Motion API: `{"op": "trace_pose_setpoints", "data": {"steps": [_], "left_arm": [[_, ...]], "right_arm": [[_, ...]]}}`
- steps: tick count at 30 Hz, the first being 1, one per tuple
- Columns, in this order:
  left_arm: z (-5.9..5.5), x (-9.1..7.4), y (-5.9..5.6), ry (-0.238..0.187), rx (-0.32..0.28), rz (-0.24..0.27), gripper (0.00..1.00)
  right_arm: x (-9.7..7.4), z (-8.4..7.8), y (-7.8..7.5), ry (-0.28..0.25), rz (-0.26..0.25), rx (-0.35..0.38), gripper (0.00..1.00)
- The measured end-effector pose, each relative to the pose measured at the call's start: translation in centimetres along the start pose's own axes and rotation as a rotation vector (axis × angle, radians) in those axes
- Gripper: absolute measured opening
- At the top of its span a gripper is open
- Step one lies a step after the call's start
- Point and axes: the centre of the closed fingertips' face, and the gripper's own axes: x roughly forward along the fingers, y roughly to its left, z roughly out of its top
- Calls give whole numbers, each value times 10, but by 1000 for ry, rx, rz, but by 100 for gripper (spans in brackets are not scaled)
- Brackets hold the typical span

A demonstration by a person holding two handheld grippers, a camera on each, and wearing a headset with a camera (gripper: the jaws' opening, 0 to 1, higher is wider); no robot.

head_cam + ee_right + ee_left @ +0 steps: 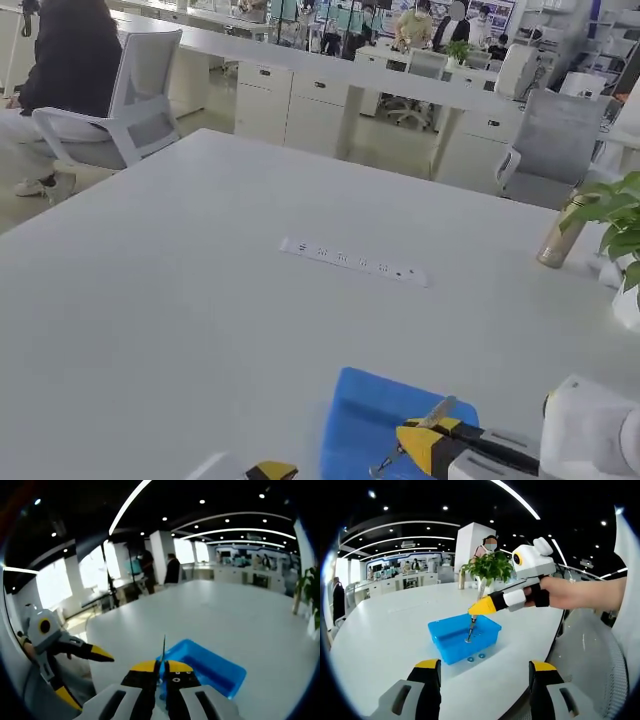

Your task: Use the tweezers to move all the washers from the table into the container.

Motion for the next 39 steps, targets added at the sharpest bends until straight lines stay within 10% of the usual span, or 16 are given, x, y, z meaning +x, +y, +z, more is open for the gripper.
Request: {"op": "trace_pose_setpoints", "data": {"steps": [18, 39], "left_arm": [[-2, 0, -2, 8, -3, -8, 71], [-4, 2, -5, 25, -14, -25, 71]], "right_arm": [[17, -4, -49, 61, -97, -9, 2], [32, -29, -58, 157, -114, -7, 2]]}}
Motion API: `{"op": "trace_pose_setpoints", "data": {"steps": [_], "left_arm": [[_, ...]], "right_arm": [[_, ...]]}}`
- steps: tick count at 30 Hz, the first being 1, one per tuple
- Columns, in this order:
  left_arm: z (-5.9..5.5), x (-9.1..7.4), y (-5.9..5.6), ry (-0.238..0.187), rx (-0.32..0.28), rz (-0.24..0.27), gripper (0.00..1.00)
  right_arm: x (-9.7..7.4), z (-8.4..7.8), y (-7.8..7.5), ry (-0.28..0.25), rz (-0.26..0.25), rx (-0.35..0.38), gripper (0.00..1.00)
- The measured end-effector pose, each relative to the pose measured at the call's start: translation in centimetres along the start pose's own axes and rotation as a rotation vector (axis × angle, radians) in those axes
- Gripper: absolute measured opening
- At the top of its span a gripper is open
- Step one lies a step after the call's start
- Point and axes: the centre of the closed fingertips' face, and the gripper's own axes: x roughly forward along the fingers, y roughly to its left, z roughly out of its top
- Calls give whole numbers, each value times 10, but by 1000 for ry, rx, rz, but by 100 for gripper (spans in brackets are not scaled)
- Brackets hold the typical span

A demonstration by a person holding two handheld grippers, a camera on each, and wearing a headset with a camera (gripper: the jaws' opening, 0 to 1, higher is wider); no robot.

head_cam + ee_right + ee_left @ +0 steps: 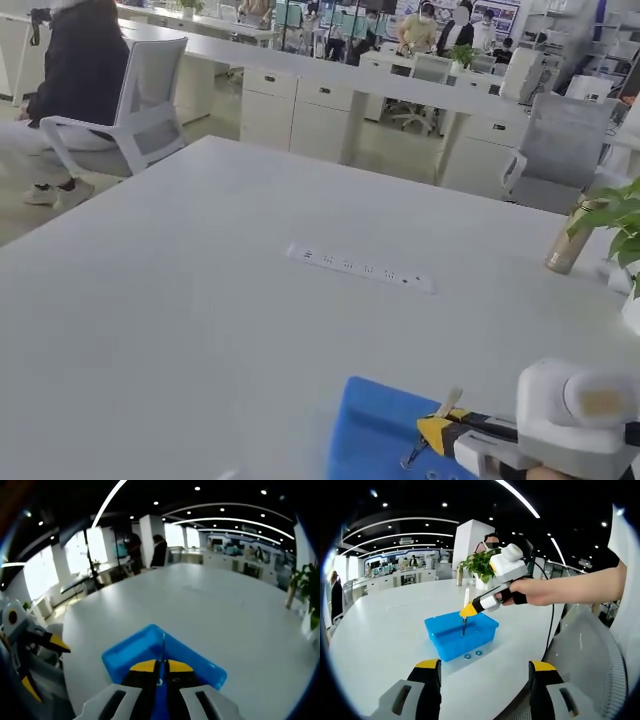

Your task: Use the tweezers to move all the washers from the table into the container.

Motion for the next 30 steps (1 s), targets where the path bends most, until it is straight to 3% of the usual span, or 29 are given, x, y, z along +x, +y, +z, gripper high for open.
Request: {"op": "trace_pose_setpoints", "data": {"steps": [22, 26, 30], "left_arm": [[-2, 0, -1, 7, -2, -7, 71], [-2, 0, 0, 7, -1, -6, 70], [-2, 0, 0, 10, 0, -3, 70]], "right_arm": [[3, -7, -5, 22, -12, -16, 3], [1, -5, -5, 14, -12, -21, 3], [-6, 3, -1, -26, -3, -12, 3]]}}
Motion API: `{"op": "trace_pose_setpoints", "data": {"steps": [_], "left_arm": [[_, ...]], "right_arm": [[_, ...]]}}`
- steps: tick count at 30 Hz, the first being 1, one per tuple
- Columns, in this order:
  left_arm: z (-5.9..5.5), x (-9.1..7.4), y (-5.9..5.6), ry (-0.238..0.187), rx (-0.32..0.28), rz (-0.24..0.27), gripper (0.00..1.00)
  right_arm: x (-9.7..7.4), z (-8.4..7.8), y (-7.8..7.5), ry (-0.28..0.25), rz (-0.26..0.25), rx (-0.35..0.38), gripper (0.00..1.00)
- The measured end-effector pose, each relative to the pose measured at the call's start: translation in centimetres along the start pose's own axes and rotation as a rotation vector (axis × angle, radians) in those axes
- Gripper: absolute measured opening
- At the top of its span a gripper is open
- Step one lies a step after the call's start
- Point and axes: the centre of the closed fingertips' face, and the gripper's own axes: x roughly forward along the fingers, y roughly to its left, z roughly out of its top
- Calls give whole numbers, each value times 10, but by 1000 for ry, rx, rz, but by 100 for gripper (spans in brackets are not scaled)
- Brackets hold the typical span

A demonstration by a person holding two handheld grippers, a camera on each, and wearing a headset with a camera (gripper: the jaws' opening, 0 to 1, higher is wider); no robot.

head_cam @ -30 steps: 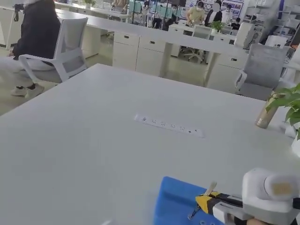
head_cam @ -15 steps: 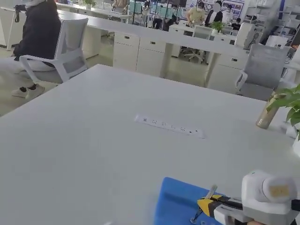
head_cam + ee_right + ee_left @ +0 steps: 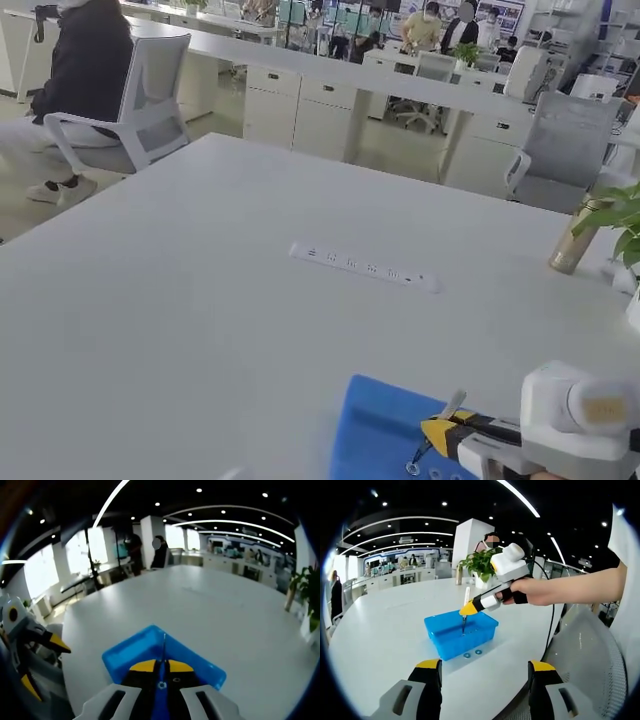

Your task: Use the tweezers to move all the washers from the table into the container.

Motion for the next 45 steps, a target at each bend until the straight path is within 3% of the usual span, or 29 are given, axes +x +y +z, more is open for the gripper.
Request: {"op": "trace_pose_setpoints", "data": {"steps": [8, 16, 22, 31, 38, 45], "left_arm": [[1, 0, 1, -5, -1, 1, 70], [1, 0, -1, -4, 0, -1, 69], [0, 0, -1, 1, 0, -4, 69], [-1, 0, -2, 7, 5, -6, 69], [-2, 0, -2, 11, 8, -9, 69], [-2, 0, 0, 11, 7, -4, 69]], "right_arm": [[-21, 13, 15, -65, 21, -9, 3], [-38, 16, 27, -94, 44, 1, 3], [-46, 17, 44, -106, 100, -10, 2], [-41, -8, 67, -31, 167, -36, 2], [-29, -33, 64, 43, 139, -61, 3], [-19, -48, 57, 68, 93, -84, 3]]}}
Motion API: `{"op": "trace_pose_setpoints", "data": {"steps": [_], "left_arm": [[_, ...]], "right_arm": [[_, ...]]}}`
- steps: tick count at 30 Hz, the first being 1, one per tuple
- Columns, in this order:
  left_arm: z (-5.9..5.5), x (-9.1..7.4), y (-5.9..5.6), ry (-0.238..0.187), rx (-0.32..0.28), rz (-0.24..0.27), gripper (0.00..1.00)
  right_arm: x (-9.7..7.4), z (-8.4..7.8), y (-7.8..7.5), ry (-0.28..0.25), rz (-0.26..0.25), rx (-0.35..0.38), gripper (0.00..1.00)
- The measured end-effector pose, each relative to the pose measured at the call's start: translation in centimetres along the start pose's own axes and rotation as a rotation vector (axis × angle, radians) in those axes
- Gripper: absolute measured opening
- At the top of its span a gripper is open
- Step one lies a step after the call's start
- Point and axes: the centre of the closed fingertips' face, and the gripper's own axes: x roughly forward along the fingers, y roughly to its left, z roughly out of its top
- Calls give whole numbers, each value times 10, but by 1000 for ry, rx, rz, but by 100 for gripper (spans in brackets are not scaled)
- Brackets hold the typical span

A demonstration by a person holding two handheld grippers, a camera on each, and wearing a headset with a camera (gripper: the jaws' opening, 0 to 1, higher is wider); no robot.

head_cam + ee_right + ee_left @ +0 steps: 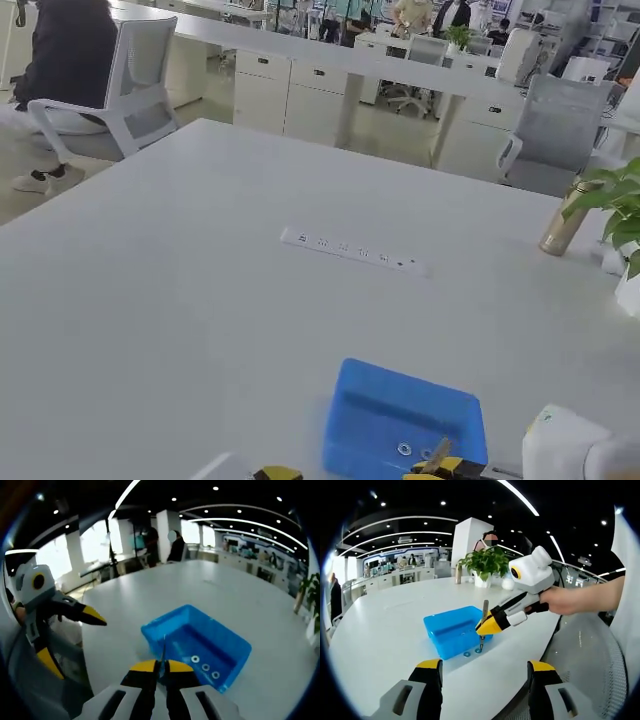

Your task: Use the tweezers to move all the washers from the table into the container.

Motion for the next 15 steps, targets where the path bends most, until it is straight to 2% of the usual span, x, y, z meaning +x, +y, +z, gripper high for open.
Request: {"op": "trace_pose_setpoints", "data": {"steps": [6, 15], "left_arm": [[0, 0, -1, 2, 0, -5, 69], [-2, 1, -4, 13, -7, -21, 69]], "right_arm": [[2, 2, -7, -14, -13, 2, 3], [3, 3, -1, -15, 8, 10, 3]]}}
